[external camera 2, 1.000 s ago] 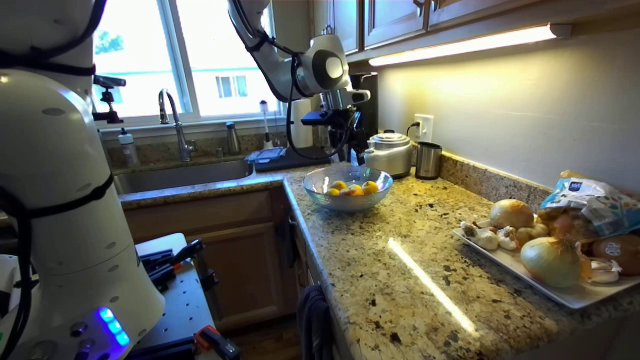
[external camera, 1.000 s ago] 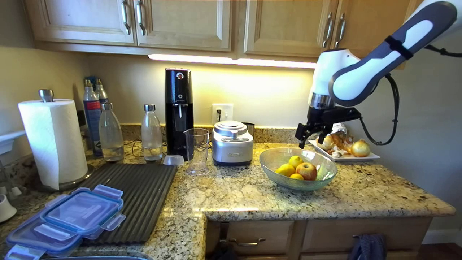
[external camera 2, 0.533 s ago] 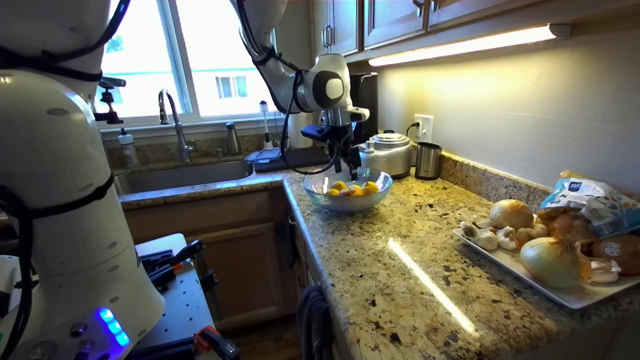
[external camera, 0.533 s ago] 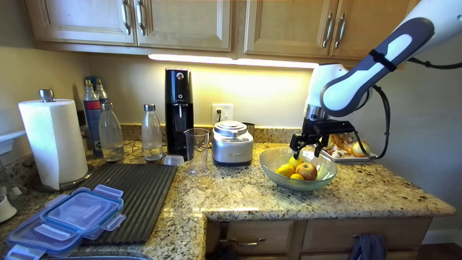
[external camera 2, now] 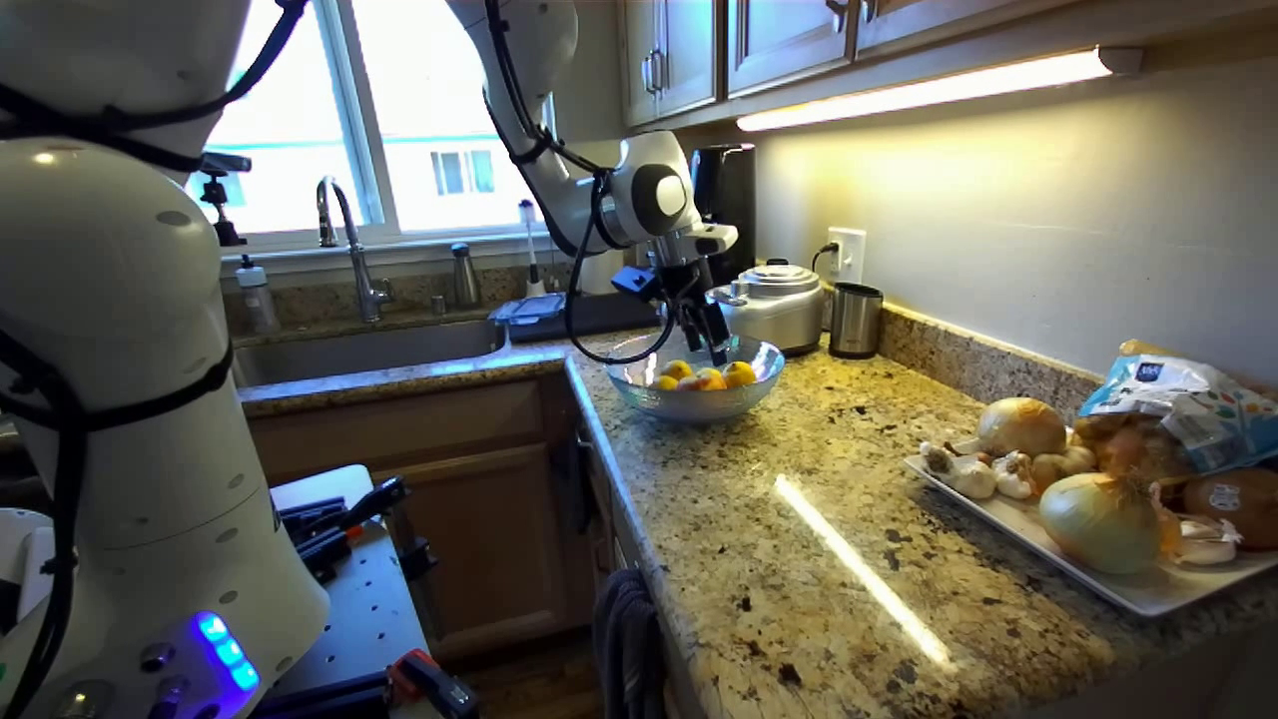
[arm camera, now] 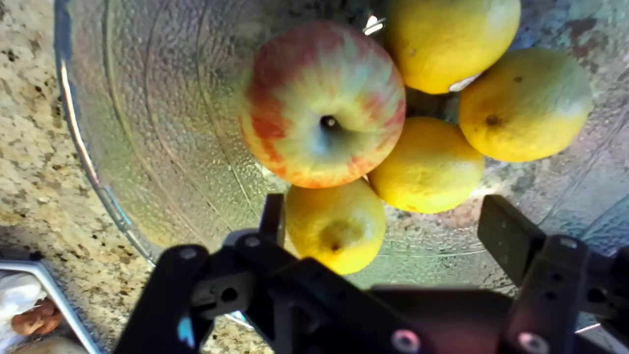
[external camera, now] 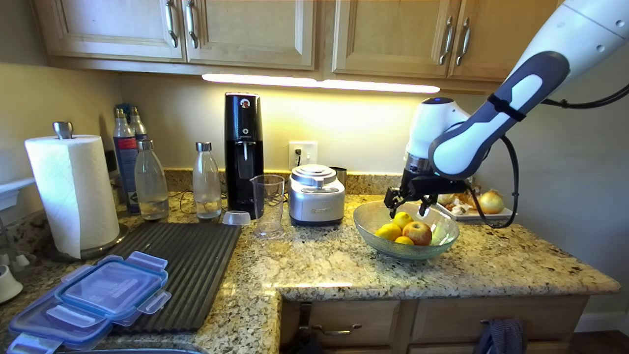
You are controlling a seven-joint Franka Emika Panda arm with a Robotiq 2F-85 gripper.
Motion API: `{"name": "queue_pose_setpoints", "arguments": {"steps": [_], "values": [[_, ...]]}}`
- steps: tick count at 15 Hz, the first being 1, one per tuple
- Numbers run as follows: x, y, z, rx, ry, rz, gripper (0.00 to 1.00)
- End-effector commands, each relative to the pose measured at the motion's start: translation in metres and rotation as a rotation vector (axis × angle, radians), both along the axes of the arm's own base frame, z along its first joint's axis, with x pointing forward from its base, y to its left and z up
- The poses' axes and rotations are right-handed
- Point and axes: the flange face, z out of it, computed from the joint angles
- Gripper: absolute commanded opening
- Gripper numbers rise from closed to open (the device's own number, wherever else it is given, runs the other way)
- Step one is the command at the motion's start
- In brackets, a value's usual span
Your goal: Remove the lemon from the glass bowl and place it on the counter
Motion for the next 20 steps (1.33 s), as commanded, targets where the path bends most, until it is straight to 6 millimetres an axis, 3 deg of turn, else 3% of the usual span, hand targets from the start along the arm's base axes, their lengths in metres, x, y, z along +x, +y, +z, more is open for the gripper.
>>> {"name": "queue_pose_setpoints", "arguments": {"steps": [1, 7, 14, 19, 20], "values": [[0.004, 0.0, -0.009, -0.06, -0.045, -0.088, 1.0], [0.018, -0.004, -0.033, -0.084, -0.08, -0.195, 1.0], [0.035, -0.005, -0.043, -0.107, -0.107, -0.251, 1.0], [0.036, -0.01, -0.052, -0.116, -0.097, -0.255, 0.99], [0.036, -0.01, -0.053, -0.118, -0.097, -0.258, 0.88]]}}
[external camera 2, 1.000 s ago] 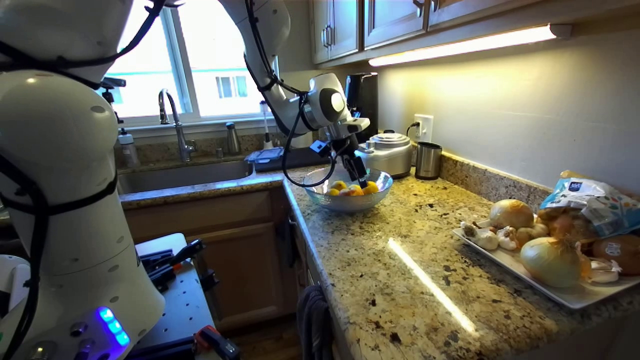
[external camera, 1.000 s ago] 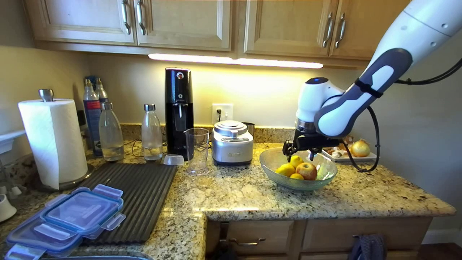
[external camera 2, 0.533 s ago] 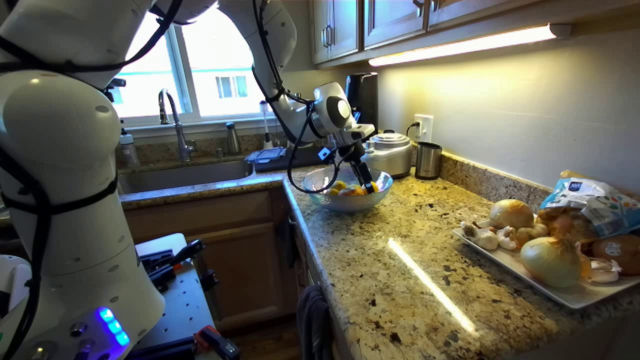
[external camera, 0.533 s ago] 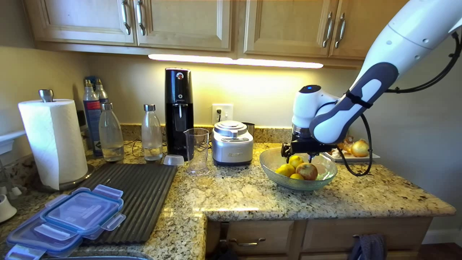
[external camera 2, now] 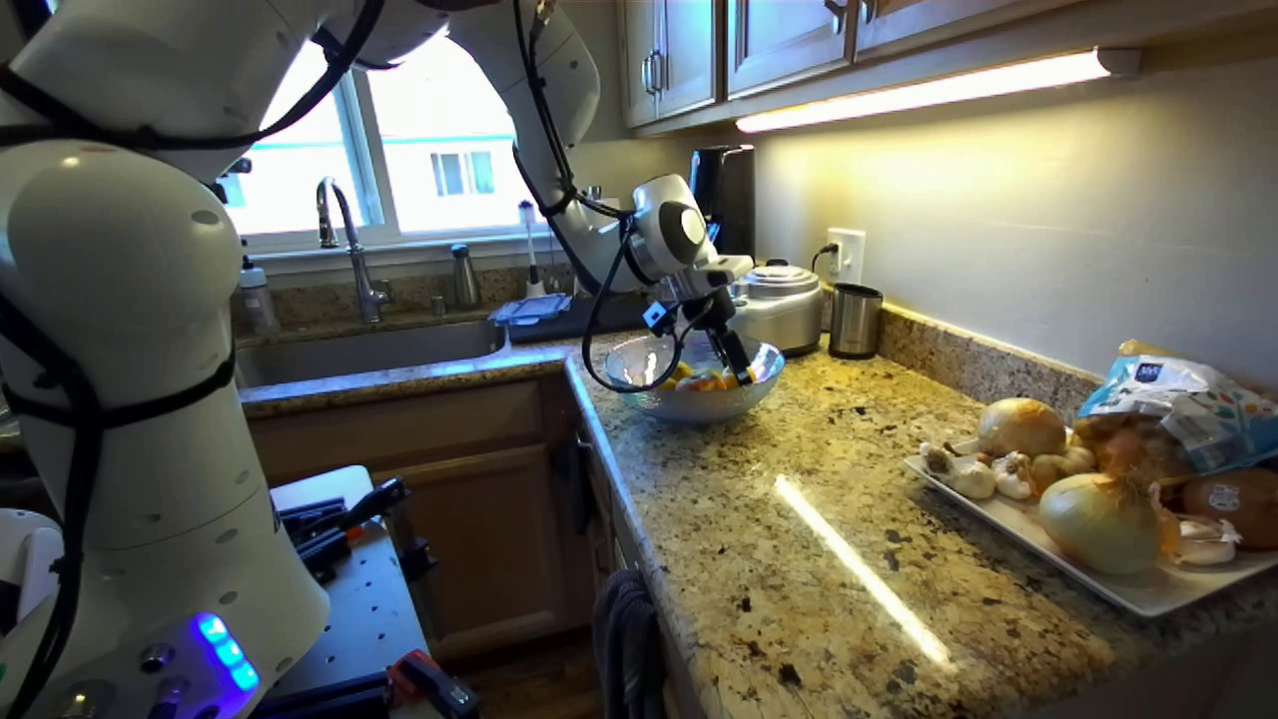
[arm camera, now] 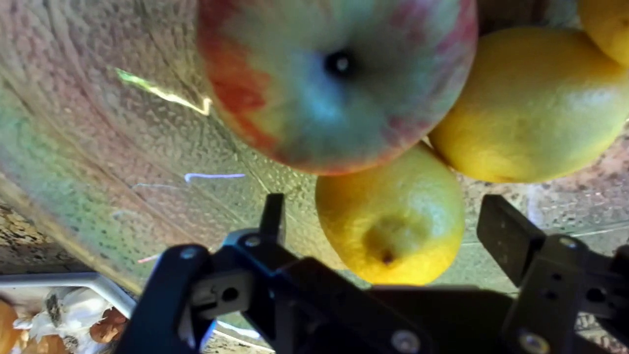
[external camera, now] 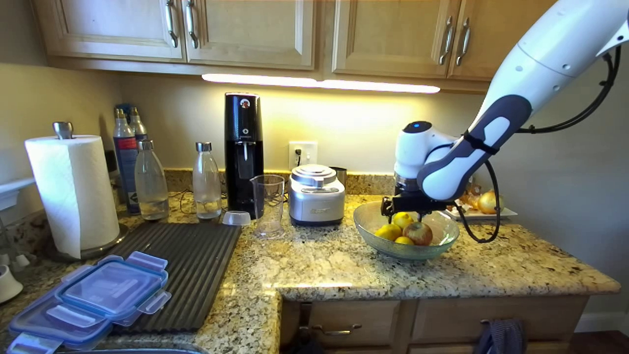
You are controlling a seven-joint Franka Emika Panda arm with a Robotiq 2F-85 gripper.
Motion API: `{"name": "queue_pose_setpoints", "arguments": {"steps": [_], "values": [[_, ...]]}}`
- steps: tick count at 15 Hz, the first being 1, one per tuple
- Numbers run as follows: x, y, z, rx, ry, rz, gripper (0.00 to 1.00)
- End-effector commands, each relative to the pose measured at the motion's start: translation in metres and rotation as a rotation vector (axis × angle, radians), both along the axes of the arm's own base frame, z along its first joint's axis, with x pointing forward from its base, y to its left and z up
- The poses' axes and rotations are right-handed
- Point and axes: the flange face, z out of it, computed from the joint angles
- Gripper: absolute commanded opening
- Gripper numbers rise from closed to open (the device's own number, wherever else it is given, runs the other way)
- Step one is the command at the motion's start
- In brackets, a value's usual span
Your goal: Remove the lemon from the glass bowl and place it on the counter
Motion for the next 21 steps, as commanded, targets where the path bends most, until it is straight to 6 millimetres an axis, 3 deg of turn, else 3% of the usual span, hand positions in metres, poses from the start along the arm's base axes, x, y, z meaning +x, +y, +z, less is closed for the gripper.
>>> {"name": "queue_pose_setpoints", "arguments": {"steps": [1, 6, 7, 13, 21], "values": [[-0.001, -0.003, -0.001, -0.019, -0.013, -0.025, 0.74], [-0.001, -0.003, 0.001, -0.007, -0.015, -0.027, 0.42], [-0.002, -0.002, 0.002, -0.002, -0.012, -0.026, 0.39], [-0.01, 0.008, 0.026, 0.011, -0.02, 0.02, 0.37], [-0.02, 0.019, 0.099, -0.031, -0.082, 0.113, 0.37]]}}
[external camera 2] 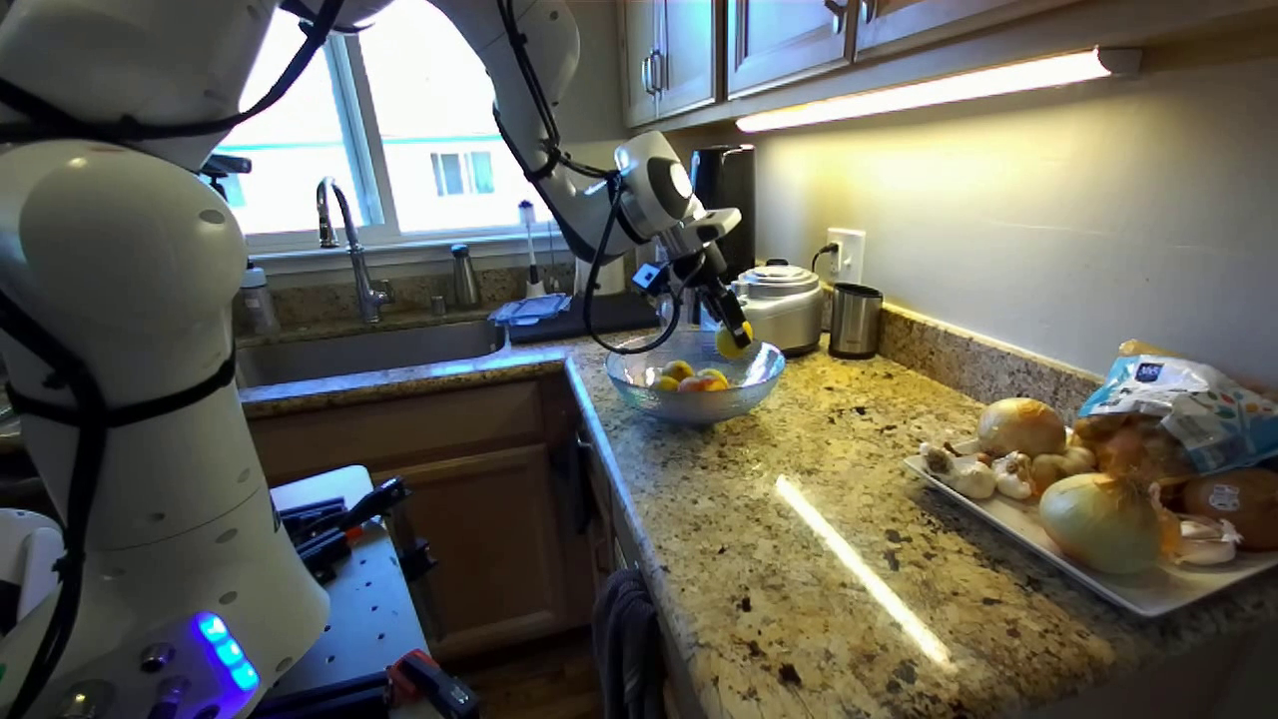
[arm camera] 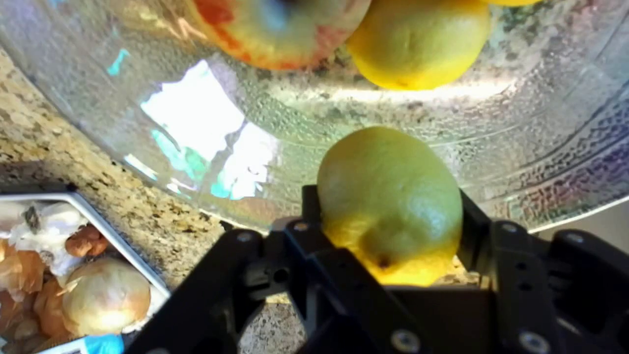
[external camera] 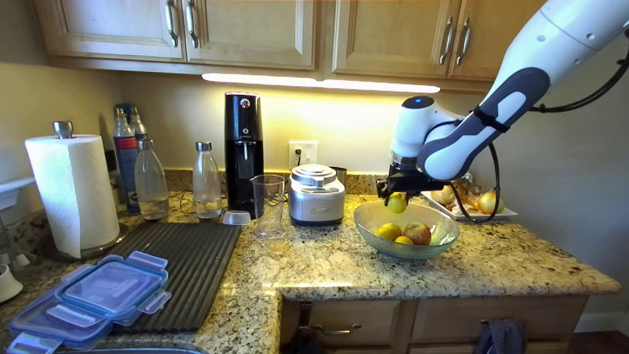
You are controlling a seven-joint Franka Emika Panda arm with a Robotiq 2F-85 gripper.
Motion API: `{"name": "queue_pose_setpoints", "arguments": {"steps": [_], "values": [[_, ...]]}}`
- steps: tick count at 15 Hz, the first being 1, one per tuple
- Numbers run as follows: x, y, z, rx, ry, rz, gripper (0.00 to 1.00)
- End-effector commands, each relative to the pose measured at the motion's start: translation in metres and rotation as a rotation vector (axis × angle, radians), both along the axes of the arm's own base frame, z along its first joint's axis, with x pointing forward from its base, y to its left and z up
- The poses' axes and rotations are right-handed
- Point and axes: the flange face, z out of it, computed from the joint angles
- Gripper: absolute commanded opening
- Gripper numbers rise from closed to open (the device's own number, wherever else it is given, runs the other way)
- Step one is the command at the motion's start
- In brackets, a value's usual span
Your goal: Remove the lemon from the glass bowl and place it on the counter
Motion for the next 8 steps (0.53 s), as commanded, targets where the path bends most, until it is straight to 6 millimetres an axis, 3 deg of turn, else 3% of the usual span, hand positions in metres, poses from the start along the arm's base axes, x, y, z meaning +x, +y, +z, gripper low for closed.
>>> {"name": "queue_pose_setpoints", "arguments": {"steps": [1, 4, 8], "values": [[-0.022, -0.011, 0.042, -0.032, -0.007, 0.023, 0.37], [-0.028, -0.029, 0.061, -0.046, 0.006, 0.009, 0.37], [-0.047, -0.076, 0.072, -0.075, 0.055, -0.083, 0.37]]}}
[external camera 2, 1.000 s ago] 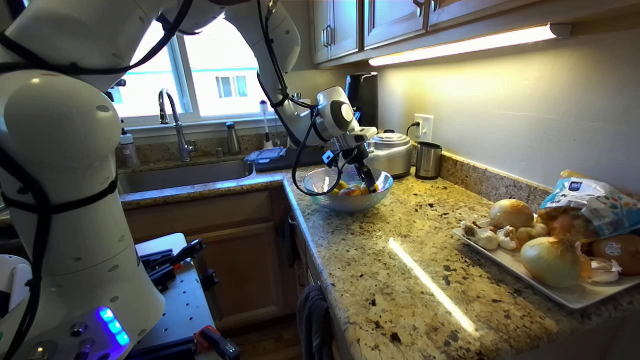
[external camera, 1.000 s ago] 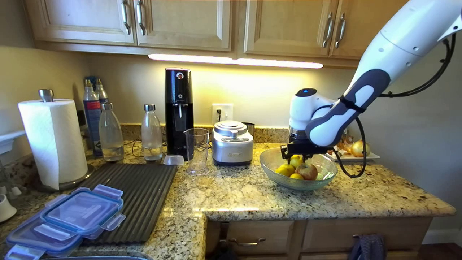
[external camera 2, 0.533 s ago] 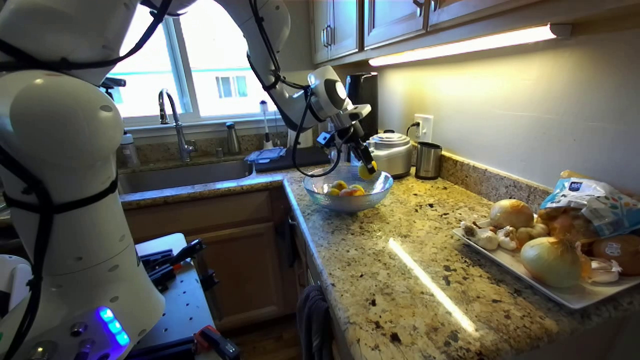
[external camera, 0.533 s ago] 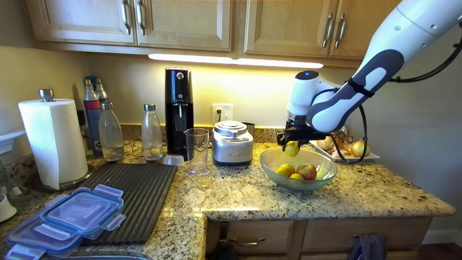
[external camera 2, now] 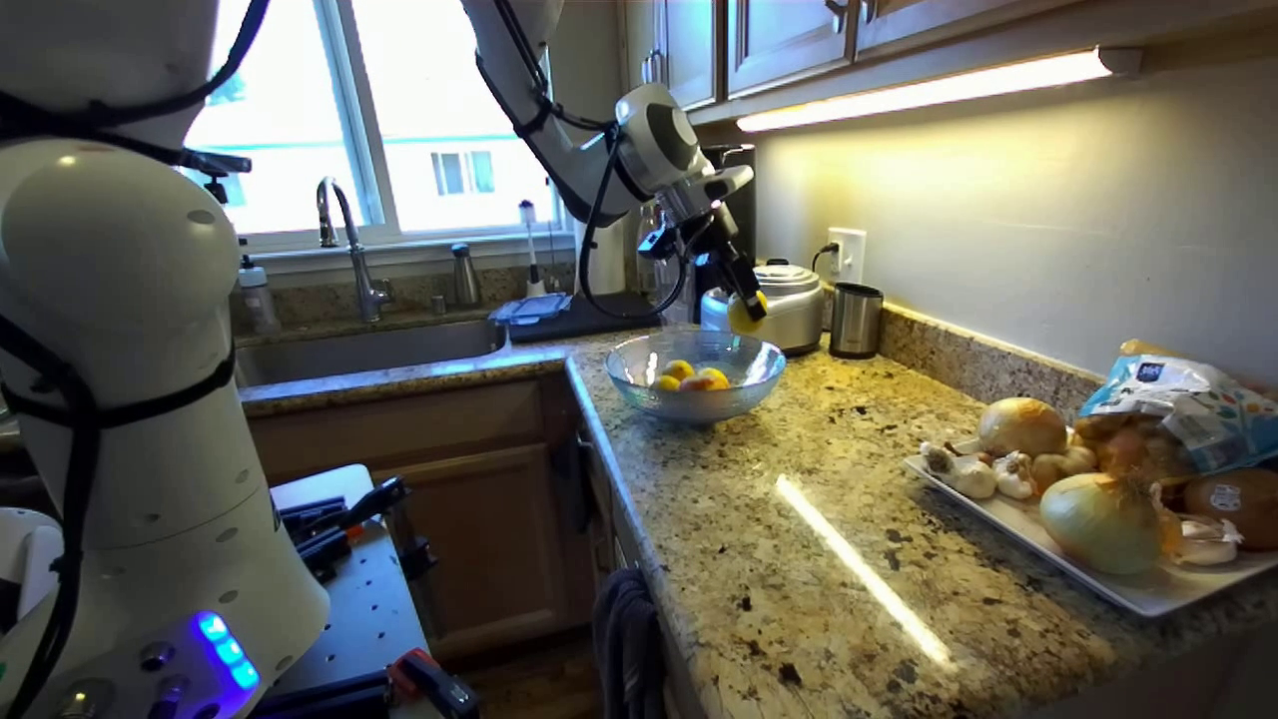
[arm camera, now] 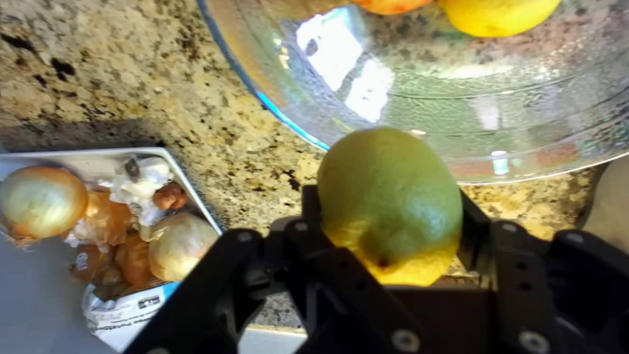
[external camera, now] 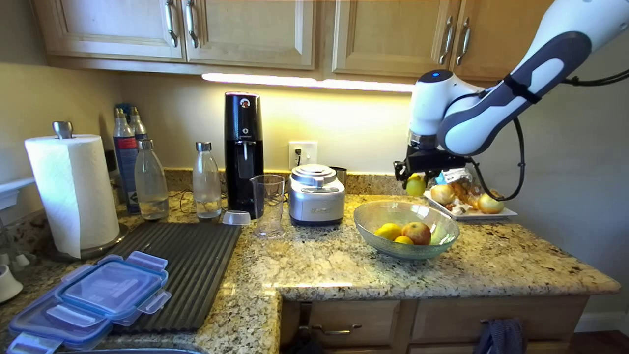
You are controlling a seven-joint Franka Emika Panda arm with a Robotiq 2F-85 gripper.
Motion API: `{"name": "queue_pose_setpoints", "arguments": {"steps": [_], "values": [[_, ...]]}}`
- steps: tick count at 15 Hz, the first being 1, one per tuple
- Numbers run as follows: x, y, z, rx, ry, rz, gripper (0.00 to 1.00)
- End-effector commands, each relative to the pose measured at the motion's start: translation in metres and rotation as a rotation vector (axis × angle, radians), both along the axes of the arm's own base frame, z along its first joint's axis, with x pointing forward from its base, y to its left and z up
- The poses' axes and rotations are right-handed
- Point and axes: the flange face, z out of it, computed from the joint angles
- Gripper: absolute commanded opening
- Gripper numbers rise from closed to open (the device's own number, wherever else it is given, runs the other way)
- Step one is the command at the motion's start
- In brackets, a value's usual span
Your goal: Remove the lemon from the glass bowl and place it on the counter
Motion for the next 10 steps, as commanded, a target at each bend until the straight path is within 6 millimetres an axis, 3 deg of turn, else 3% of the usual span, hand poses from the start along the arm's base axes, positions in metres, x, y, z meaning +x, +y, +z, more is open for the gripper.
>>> {"name": "queue_pose_setpoints", "arguments": {"steps": [1, 6, 10], "values": [[-0.035, -0.048, 0.017, -0.032, 0.049, -0.078, 0.37], [-0.063, -0.111, 0.004, -0.073, 0.129, -0.219, 0.37], [-0.08, -0.141, -0.036, 0.018, 0.201, -0.223, 0.37]]}}
